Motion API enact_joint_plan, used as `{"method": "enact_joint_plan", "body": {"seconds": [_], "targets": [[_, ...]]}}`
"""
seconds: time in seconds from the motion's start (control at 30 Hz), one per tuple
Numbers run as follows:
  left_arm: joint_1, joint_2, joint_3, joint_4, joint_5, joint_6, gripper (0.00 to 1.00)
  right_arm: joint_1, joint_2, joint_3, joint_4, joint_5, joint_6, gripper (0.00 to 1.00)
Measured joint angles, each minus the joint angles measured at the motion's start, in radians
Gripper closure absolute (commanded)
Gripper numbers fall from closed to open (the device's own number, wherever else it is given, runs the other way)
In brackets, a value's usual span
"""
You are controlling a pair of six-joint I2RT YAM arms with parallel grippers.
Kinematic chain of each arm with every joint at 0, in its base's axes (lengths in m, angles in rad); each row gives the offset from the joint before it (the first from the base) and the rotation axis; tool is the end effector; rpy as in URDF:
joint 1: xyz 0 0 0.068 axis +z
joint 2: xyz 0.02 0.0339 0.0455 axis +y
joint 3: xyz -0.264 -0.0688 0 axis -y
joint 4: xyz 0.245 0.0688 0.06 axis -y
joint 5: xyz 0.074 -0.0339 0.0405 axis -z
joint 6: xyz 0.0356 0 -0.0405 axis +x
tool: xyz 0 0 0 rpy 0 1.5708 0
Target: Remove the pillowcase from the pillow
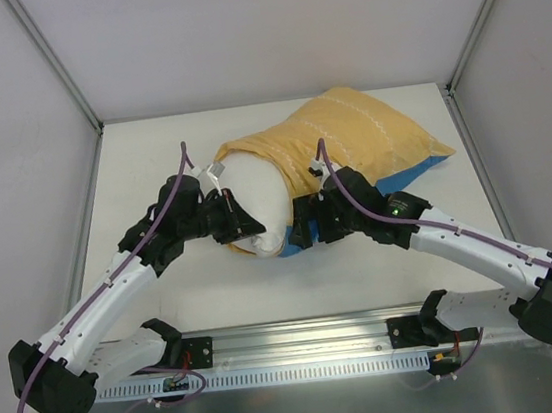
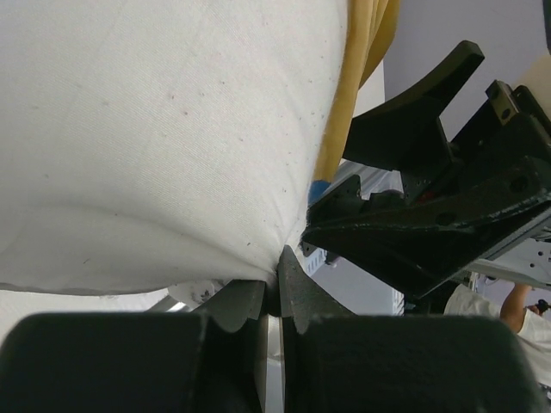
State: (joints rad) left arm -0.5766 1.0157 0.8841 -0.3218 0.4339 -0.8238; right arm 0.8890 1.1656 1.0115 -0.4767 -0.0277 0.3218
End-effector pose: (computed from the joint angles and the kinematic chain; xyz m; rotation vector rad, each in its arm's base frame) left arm 0.1823 -0.1364 0.3186 0.0299 2.2430 -1.2697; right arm 0.1604 0.1992 0.3132 -0.6569 2.1962 0.6888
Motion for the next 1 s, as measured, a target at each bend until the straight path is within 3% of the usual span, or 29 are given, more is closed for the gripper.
{"method": "enact_joint_plan", "body": {"seconds": [0.03, 0.07, 0.13, 0.17, 0.23, 0.4, 0.6, 0.73, 0.87, 0.93, 0.97, 1.0], "targets": [[0.0, -0.003, 0.0, 0.0, -0.001, 0.0, 1.0, 0.002, 0.013, 0.003, 0.009, 0.0, 0.0, 0.2], [0.0, -0.006, 0.0, 0.0, -0.001, 0.0, 1.0, 0.004, 0.027, 0.006, 0.016, 0.001, -0.003, 0.47], [0.0, -0.015, 0.0, 0.0, -0.005, -0.002, 1.0, 0.007, 0.051, 0.009, 0.024, 0.018, -0.002, 0.67], [0.0, -0.021, 0.0, -0.001, -0.008, -0.003, 1.0, 0.008, 0.062, 0.01, 0.023, 0.034, -0.001, 0.83], [0.0, -0.042, 0.0, -0.006, -0.025, -0.003, 1.0, 0.006, 0.072, 0.009, 0.014, 0.072, -0.006, 0.96], [0.025, -0.11, 0.001, -0.059, -0.052, 0.014, 1.0, -0.099, 0.048, 0.002, -0.021, 0.168, -0.04, 0.99], [0.206, -0.171, 0.014, -0.111, 0.013, 0.035, 1.0, -0.288, -0.055, -0.084, -0.019, 0.217, -0.053, 0.99], [0.295, -0.184, 0.042, -0.155, 0.071, 0.056, 1.0, -0.309, -0.087, -0.138, 0.01, 0.202, -0.039, 0.99], [0.31, -0.186, 0.047, -0.178, 0.114, 0.063, 0.97, -0.3, -0.114, -0.208, 0.022, 0.18, -0.021, 0.99], [0.31, -0.186, 0.045, -0.192, 0.145, 0.079, 0.65, -0.291, -0.157, -0.245, 0.016, 0.169, -0.021, 0.94], [0.313, -0.188, 0.044, -0.193, 0.159, 0.092, 0.19, -0.289, -0.182, -0.258, 0.005, 0.169, -0.024, 0.83], [0.318, -0.193, 0.044, -0.187, 0.168, 0.1, 0.06, -0.289, -0.207, -0.267, -0.016, 0.171, -0.028, 0.66]]}}
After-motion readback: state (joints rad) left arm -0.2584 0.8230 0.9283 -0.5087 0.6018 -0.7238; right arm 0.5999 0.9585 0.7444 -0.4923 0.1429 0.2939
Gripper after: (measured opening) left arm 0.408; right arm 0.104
